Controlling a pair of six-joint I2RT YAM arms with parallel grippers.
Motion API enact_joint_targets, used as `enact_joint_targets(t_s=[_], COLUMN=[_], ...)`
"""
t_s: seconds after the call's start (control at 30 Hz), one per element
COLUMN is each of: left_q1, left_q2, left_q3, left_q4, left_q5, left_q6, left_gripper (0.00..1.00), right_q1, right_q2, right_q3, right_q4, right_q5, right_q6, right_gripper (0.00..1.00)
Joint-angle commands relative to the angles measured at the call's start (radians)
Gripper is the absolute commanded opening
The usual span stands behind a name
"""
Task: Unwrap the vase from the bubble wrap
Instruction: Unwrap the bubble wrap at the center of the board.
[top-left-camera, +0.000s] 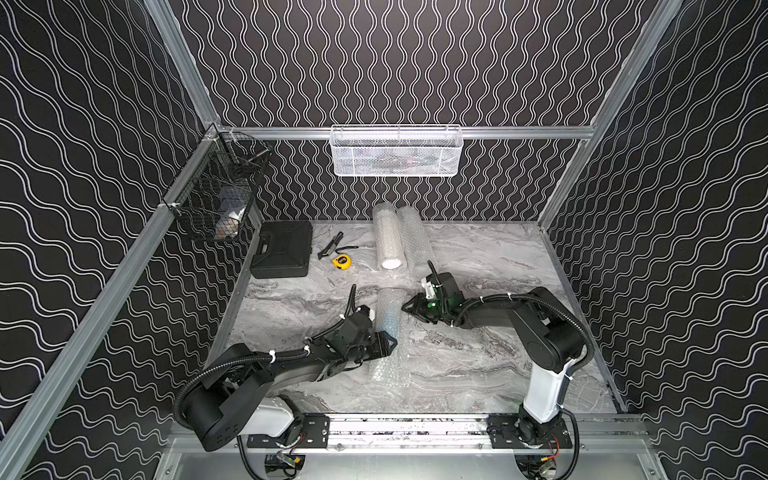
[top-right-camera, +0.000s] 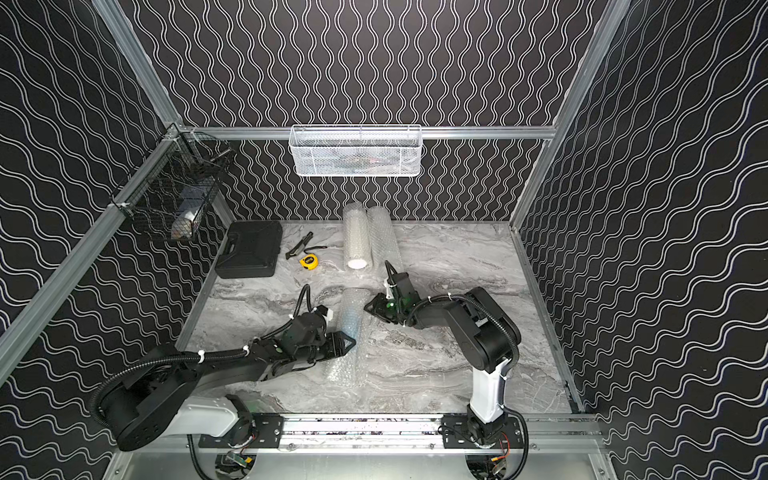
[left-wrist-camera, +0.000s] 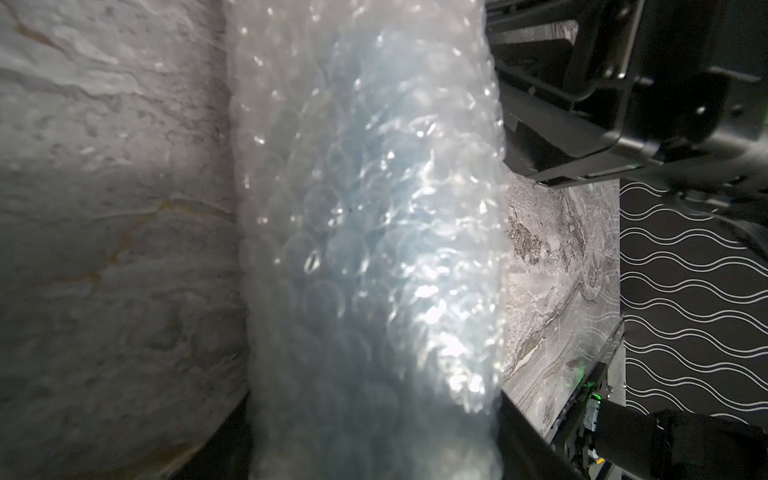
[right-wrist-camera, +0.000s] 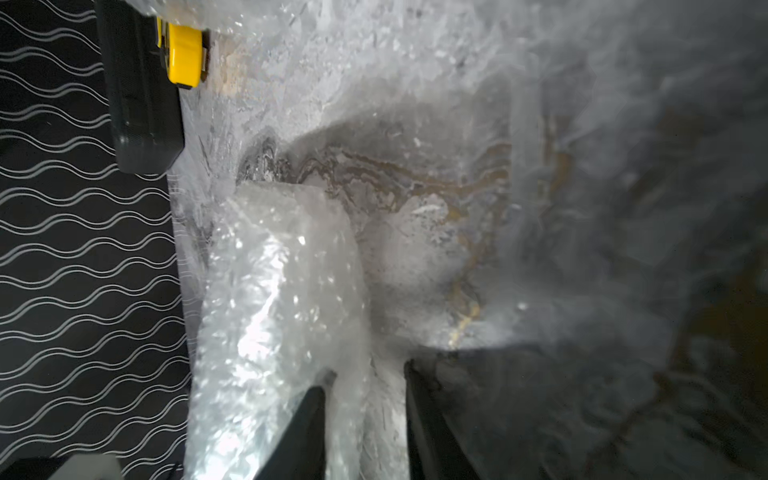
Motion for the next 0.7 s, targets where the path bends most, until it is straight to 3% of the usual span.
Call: enact_joint_targets(t_s=[0.0,0.37,0.57,0.67], left_q1=[-0.004,-0.007,-0.008,-0.008], left_q2=[0.008,0.017,0.007,0.001], left_q3=[0.005,0.013,0.005,-0.002], left_q4=[-0.041,-0.044,-0.052,-0.055], left_q5=[0.028,0.042,0.032,0.027], left_q6=[-0.017,-0.013,-0.017,-0.020], left_gripper=[0.43,0.43,0.43,0.43], right_q1=[0.025,0.114,0.129,0.126], right_q2=[0.008,0.030,0.036,0.038], right_q3=[0.043,0.158,0.175,0.173], right_q4=[-0.132,-0.287,-0.299,-0.288], right_q5=[0.112,0.318,0.405,0.417], right_q6=[-0.098,-0.211,-0.185,-0.164], right_gripper=[0.34,0.38,0.18,0.13])
